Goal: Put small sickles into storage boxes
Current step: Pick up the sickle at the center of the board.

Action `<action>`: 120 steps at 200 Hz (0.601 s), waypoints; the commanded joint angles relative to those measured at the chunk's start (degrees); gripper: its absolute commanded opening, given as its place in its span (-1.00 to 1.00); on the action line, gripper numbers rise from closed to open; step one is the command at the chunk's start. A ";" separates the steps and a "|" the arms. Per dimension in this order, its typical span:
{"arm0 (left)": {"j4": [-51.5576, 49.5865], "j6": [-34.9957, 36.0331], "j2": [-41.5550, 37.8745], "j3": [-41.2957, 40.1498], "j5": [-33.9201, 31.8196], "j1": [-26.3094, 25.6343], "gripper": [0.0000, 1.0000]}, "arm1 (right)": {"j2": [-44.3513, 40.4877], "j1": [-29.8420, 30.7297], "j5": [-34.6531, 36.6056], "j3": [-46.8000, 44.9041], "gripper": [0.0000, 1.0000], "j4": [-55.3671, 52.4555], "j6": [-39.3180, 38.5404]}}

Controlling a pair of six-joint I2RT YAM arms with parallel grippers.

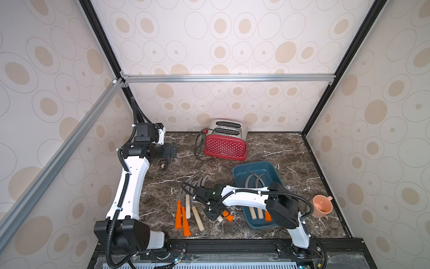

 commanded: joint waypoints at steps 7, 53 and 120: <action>-0.87 0.68 -1.59 0.04 -0.05 0.43 0.98 | 1.15 0.59 1.69 1.47 -0.19 -2.26 0.36; -1.09 0.68 -1.25 0.38 0.86 0.43 0.98 | 2.36 1.22 2.67 2.23 -0.23 -3.11 0.27; -1.22 0.97 -1.50 0.34 0.99 0.45 0.98 | 3.17 1.76 2.74 2.44 -0.38 -3.15 0.40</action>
